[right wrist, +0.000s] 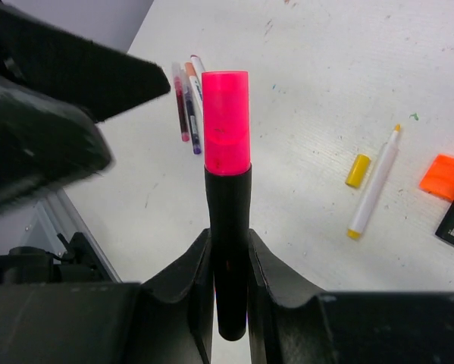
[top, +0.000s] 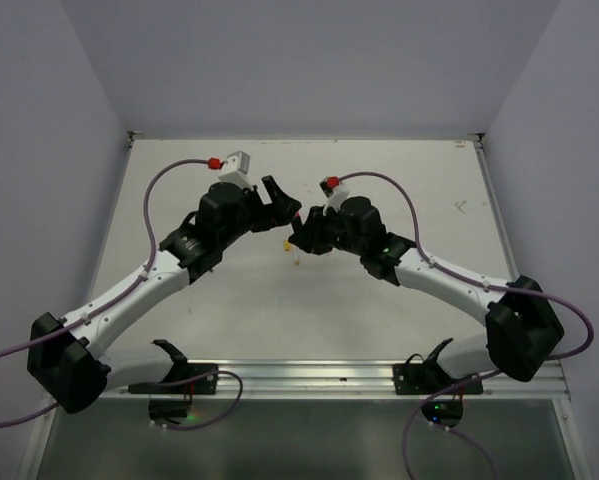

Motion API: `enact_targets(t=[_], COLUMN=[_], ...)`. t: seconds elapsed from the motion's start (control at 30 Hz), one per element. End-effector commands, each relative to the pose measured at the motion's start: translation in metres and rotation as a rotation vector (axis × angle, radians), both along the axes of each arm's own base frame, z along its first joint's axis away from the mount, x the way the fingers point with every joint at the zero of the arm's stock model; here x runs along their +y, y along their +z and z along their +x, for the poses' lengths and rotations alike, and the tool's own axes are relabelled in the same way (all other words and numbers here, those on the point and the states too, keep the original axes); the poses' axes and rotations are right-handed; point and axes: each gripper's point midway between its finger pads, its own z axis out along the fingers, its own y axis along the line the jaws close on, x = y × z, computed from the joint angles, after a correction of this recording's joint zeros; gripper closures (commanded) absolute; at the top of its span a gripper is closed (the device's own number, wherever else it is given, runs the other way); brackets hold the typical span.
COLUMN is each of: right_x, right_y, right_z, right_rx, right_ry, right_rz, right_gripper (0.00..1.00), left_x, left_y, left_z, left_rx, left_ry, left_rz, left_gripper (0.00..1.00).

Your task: Open the pen caps

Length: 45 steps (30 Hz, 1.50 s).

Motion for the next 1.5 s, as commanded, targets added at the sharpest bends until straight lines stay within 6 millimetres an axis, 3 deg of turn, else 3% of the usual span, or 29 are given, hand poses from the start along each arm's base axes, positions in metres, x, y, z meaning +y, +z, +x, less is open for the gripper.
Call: enact_targets(t=[0.0,0.03,0.1,0.27,0.53,0.73,1.03,1.33,1.47], right_x=[-0.009,-0.009,-0.01,-0.002,0.008,0.013,0.018,0.021,0.022], right_y=[0.02,0.024,0.031,0.052,0.088,0.119,0.132,0.134,0.13], right_z=[-0.004,-0.005,-0.011,-0.03,-0.058,-0.071,-0.072,-0.066,-0.065], right_rx=[-0.04,-0.045,-0.055,-0.078,-0.121,-0.192,-0.238,-0.257,-0.252], right_ry=[-0.021,-0.016,0.009,0.139,0.309,0.404,0.439,0.433,0.429], right_rz=[0.03,0.034,0.04,0.061,0.147,0.202,0.235,0.233,0.231], right_gripper=[1.0,1.0,1.0,1.0,1.0,1.0,1.0,1.0,1.0], left_x=[0.007,0.007,0.016,0.016,-0.002,-0.008,-0.01,-0.01,-0.011], left_y=[0.025,0.039,0.038,0.051,0.083,0.089,0.096,0.103,0.103], left_z=[0.001,0.004,0.002,-0.004,-0.034,-0.049,-0.064,-0.069,-0.07], left_rx=[-0.101,-0.159,-0.169,-0.254,-0.415,-0.437,-0.469,-0.496,-0.496], left_ry=[-0.112,-0.137,-0.188,-0.308,-0.555,-0.639,-0.711,-0.734,-0.739], left_rz=[-0.079,-0.127,-0.17,-0.203,-0.277,-0.344,-0.419,-0.434,-0.437], left_gripper=[0.1,0.08,0.08,0.08,0.16,0.2,0.33,0.52,0.67])
